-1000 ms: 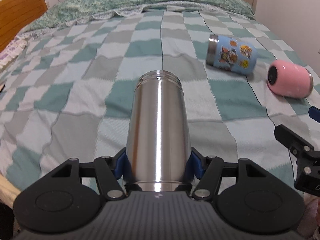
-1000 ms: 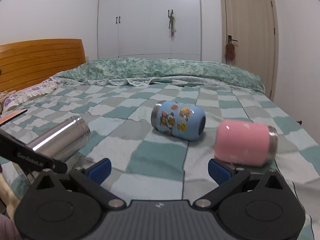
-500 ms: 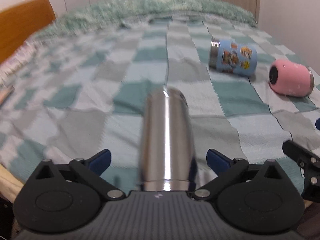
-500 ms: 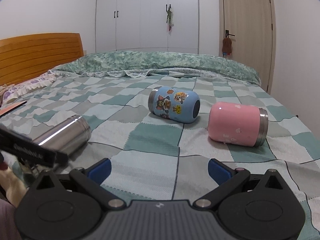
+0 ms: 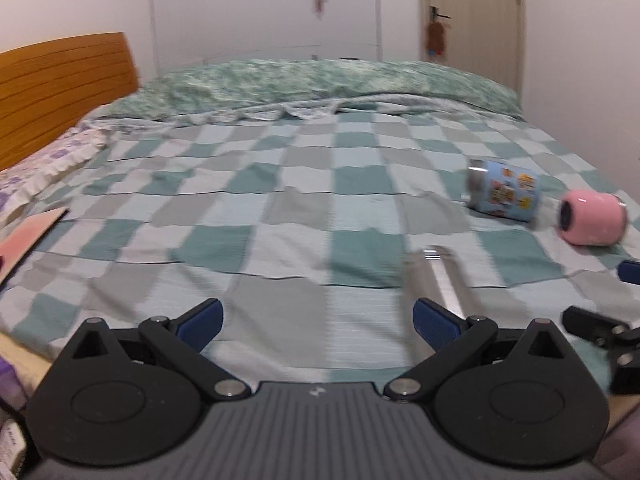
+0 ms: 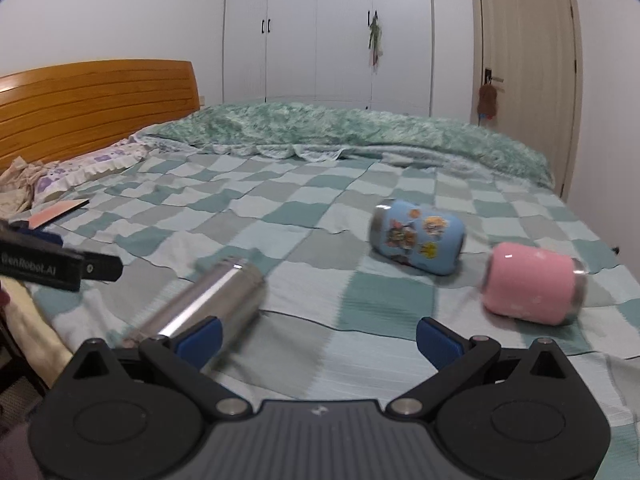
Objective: Flip cup upright
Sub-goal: 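Grasp the lying silver bottle with the right tool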
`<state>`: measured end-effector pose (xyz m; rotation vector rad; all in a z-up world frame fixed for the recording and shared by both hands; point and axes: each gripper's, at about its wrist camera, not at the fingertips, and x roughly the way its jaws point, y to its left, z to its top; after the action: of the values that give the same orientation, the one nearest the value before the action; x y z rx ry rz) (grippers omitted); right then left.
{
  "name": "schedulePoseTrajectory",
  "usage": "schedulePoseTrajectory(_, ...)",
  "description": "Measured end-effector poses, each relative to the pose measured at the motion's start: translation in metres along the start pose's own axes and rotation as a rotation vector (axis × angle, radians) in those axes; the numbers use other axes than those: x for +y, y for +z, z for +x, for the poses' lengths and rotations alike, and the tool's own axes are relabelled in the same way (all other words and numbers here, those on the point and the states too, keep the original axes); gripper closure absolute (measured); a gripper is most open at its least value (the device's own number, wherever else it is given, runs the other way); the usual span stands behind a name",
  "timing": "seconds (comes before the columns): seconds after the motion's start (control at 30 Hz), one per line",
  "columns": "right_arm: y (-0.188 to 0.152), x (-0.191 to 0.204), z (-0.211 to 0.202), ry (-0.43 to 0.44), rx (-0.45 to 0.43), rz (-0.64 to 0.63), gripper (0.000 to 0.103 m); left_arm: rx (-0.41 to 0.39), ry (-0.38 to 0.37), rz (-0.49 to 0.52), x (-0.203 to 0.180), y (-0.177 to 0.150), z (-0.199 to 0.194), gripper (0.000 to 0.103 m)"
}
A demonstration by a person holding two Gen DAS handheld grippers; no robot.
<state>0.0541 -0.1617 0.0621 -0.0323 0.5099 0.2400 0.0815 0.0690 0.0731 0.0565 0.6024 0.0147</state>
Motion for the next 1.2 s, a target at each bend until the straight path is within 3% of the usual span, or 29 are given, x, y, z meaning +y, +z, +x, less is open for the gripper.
schedulePoseTrajectory(0.2,0.018,0.033,0.027,0.015,0.088,0.063,0.0,-0.012,-0.003,0.0,0.047,-0.012,0.011,0.0)
schedulePoseTrajectory(0.57,0.04,0.074,0.083,-0.013,0.237,0.141,0.001,-0.001,-0.031,0.026,0.078,-0.022,0.037,0.0)
schedulePoseTrajectory(0.73,0.043,0.077,0.109,-0.013,0.308,0.163,0.006,0.005,-0.046,0.038,0.085,-0.022,0.047,0.0)
schedulePoseTrajectory(0.87,0.04,0.069,0.124,-0.008,0.369,0.203,0.017,0.007,-0.068,0.042,0.09,-0.023,0.052,0.0)
schedulePoseTrajectory(0.97,0.039,0.064,0.134,0.045,0.413,0.237,0.036,0.014,-0.075,0.053,0.091,-0.024,0.056,0.0)
schedulePoseTrajectory(1.2,0.038,0.06,0.13,0.081,0.392,0.269,0.037,0.016,-0.084,0.049,0.094,-0.026,0.058,0.0)
